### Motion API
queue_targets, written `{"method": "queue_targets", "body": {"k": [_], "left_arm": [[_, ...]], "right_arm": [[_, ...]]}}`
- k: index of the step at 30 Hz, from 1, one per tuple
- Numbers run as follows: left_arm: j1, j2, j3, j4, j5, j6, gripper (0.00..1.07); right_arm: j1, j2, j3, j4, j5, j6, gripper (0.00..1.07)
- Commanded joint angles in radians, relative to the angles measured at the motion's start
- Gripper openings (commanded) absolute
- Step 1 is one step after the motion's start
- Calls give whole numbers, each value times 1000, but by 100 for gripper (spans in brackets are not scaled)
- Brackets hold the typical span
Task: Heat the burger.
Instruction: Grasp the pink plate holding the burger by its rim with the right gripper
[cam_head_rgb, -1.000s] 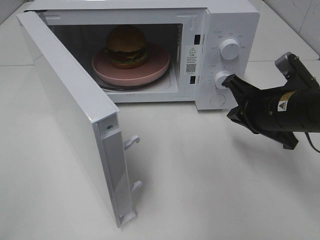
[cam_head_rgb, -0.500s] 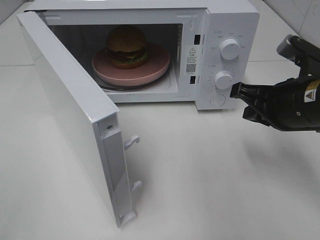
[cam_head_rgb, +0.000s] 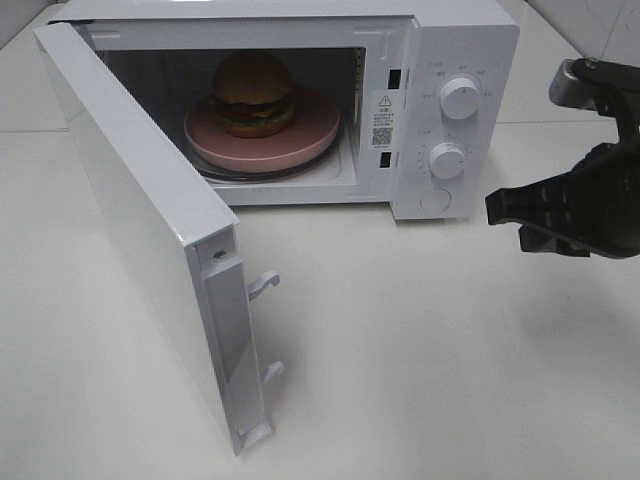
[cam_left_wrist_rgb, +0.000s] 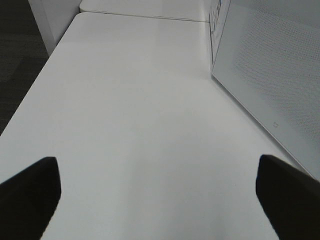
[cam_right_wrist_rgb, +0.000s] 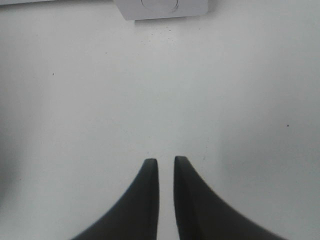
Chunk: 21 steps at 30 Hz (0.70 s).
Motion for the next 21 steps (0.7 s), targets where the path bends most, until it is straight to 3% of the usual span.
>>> {"method": "queue_targets", "body": {"k": [1, 7, 9, 21], "left_arm": [[2, -13, 0, 0, -16, -1, 98], [2, -13, 0, 0, -16, -1, 98], [2, -13, 0, 0, -16, -1, 98], [2, -13, 0, 0, -16, -1, 98]], "right_arm": [[-2, -12, -44, -6, 68, -77, 8], [-2, -12, -126, -7, 188, -213, 9], [-2, -12, -151, -9, 210, -384, 9], [-2, -12, -151, -46, 164, -881, 11]]}}
